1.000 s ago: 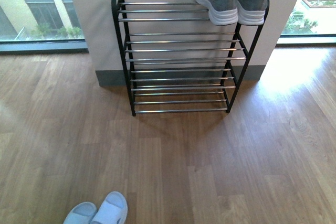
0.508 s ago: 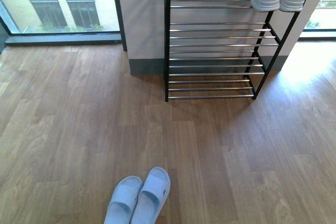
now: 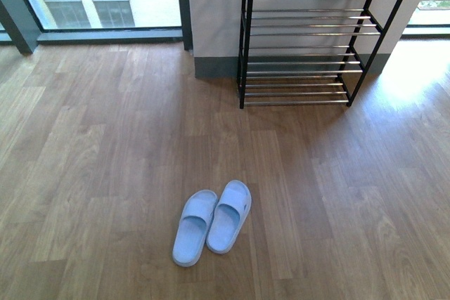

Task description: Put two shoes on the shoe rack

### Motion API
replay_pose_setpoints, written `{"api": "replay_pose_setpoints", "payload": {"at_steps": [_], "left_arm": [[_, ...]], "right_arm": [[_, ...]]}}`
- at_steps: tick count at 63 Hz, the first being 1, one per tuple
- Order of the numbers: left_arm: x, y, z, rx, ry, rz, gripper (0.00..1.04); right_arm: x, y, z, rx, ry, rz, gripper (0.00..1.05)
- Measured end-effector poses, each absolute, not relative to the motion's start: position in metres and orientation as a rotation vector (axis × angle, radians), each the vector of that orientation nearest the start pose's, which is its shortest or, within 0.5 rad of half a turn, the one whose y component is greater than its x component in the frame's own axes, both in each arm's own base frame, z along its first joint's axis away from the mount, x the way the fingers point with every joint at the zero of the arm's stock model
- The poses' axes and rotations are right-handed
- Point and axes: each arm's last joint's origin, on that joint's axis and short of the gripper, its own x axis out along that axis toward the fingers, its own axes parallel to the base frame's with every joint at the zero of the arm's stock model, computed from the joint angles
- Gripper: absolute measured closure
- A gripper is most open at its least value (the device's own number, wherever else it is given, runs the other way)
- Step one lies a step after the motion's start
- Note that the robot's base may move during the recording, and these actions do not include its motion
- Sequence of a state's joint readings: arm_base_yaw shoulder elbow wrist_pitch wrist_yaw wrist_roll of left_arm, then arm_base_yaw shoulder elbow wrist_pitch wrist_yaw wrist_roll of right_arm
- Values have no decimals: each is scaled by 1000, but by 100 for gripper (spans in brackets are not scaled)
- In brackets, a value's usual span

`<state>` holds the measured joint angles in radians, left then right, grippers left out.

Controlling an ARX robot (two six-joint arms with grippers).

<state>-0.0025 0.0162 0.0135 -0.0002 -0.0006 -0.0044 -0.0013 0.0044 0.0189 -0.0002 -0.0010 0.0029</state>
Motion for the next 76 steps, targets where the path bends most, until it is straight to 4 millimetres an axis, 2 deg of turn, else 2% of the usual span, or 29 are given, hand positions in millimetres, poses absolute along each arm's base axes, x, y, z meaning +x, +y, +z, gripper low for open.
{"api": "replay_pose_setpoints", "payload": {"at_steps": [76], "left_arm": [[98,0,167,-4,3,-3,9]], "right_arm": [[97,0,170,3,-14,-2,9]]}}
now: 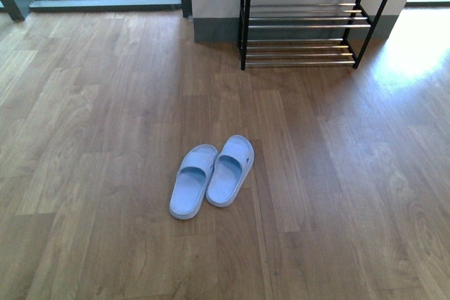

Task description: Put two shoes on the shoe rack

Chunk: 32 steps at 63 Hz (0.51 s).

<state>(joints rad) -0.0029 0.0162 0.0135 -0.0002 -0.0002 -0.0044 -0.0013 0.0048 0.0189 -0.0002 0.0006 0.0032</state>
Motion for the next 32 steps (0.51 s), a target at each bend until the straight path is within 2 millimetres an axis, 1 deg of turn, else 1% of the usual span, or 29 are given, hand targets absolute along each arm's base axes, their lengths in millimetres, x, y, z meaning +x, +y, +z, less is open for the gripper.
{"api": "replay_pose_setpoints", "payload": {"at_steps": [32], "left_arm": [[98,0,167,-4,3,-3,9]], "right_arm": [[97,0,170,3,-14,-2,9]]}}
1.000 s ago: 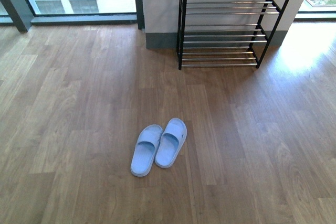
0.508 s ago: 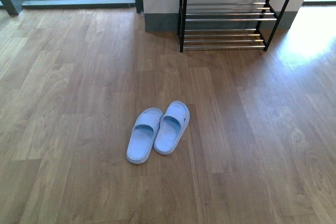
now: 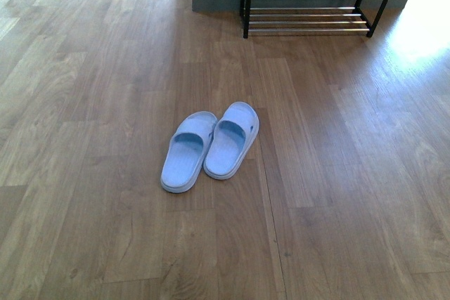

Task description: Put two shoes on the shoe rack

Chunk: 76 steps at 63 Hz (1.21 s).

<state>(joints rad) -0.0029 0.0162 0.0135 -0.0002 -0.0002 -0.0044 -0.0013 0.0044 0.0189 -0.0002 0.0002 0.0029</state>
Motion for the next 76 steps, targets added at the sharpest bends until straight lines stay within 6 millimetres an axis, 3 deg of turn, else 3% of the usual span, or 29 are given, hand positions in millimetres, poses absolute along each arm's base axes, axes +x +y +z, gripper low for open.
{"api": "replay_pose_setpoints", "payload": {"at_steps": [76], "left_arm": [[98,0,167,-4,3,-2,9]], "right_arm": [[97,0,170,3,-14,-1,9]]}}
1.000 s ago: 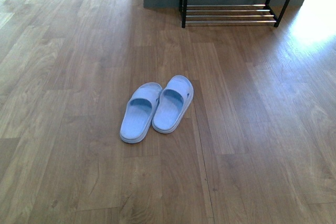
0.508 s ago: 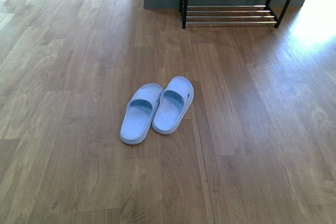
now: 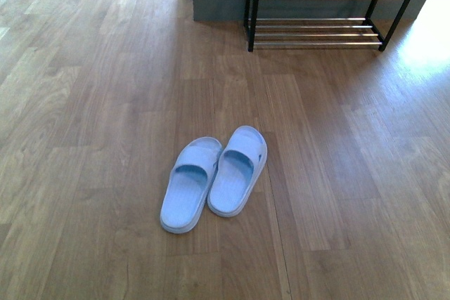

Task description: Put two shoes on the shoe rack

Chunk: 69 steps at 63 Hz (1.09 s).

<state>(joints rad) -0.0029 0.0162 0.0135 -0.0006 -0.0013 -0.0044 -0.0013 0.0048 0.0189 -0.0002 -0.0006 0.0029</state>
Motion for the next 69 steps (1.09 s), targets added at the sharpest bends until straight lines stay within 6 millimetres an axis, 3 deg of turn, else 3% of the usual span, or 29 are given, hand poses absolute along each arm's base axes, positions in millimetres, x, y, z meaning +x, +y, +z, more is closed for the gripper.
{"api": "replay_pose_setpoints", "payload": {"at_steps": [56,64,69], "left_arm": [[98,0,167,-4,3,-3,9],[98,0,167,-4,3,-3,9],[98,0,167,-4,3,-2,9]], "right_arm": [[98,0,169,2,10,-39,9],[130,5,157,-26,172,-38,9],[163,10,145,-47,271,-17,9]]}}
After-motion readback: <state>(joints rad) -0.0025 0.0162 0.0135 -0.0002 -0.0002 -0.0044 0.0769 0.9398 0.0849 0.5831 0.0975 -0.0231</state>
